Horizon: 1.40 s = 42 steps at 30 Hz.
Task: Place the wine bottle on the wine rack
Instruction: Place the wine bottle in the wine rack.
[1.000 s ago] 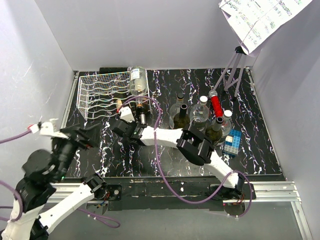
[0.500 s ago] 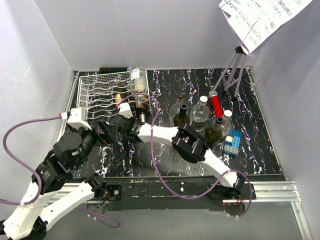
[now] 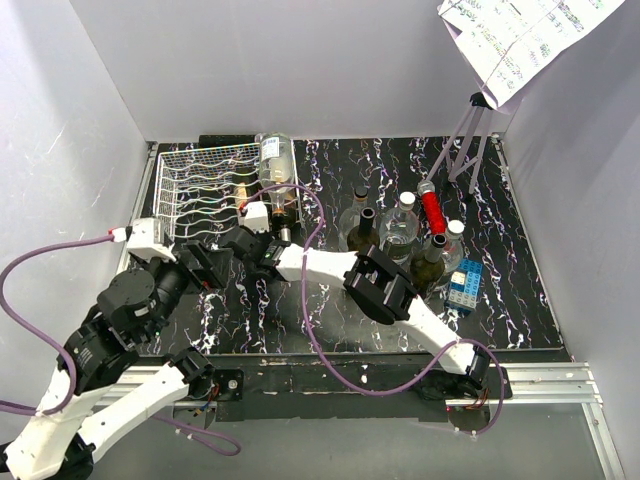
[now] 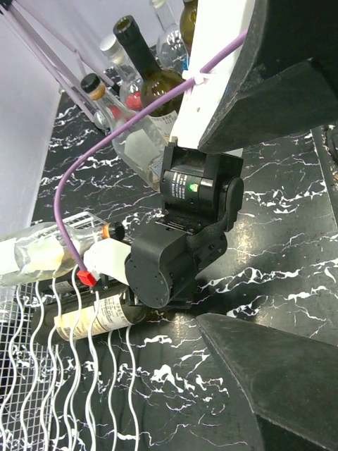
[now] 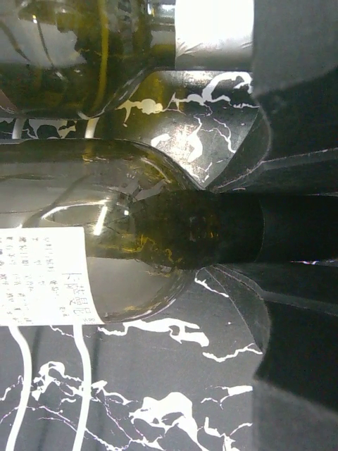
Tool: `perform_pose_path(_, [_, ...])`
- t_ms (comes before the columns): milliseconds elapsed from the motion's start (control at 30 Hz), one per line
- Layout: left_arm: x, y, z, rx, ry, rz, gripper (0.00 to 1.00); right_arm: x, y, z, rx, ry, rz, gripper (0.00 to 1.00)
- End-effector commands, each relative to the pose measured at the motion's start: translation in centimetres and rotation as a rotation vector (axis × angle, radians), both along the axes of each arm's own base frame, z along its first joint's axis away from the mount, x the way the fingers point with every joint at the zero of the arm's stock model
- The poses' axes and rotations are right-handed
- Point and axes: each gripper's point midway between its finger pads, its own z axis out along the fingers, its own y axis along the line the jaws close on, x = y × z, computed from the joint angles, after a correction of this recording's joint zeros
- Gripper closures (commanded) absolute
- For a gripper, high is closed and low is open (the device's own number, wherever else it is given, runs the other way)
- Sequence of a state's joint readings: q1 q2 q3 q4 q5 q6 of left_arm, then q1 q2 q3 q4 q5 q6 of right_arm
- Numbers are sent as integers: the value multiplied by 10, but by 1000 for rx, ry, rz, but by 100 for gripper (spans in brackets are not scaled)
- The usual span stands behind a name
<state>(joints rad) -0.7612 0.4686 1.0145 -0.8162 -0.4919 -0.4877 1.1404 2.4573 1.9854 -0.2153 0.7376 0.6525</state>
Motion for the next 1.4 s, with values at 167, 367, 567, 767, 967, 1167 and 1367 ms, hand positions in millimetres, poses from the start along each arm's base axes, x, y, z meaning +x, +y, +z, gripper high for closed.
perform_pose_path(167, [-9, 10, 17, -41, -43, 9, 2, 63, 7, 100, 307, -220, -201, 99])
perform_pose_path(367, [-9, 9, 13, -41, -35, 5, 2, 70, 11, 107, 322, -236, -182, 93])
perform_pose_path(567, [-10, 10, 11, -38, -31, 4, 2, 74, 17, 105, 300, -262, -147, 72])
perform_pose_path(767, [-12, 13, 8, -39, -30, 10, 2, 81, 17, 98, 272, -276, -160, 70])
perform_pose_path(967, [-11, 12, 3, -34, -19, 13, 2, 80, 12, 97, 297, -282, -185, 40])
perform_pose_path(1167, [-11, 12, 1, -29, -12, 15, 2, 71, 10, 112, 276, -331, -158, 15])
perform_pose_path(1367, [-14, 14, 3, -35, -16, 13, 2, 44, 5, 131, 216, -388, -101, 11])
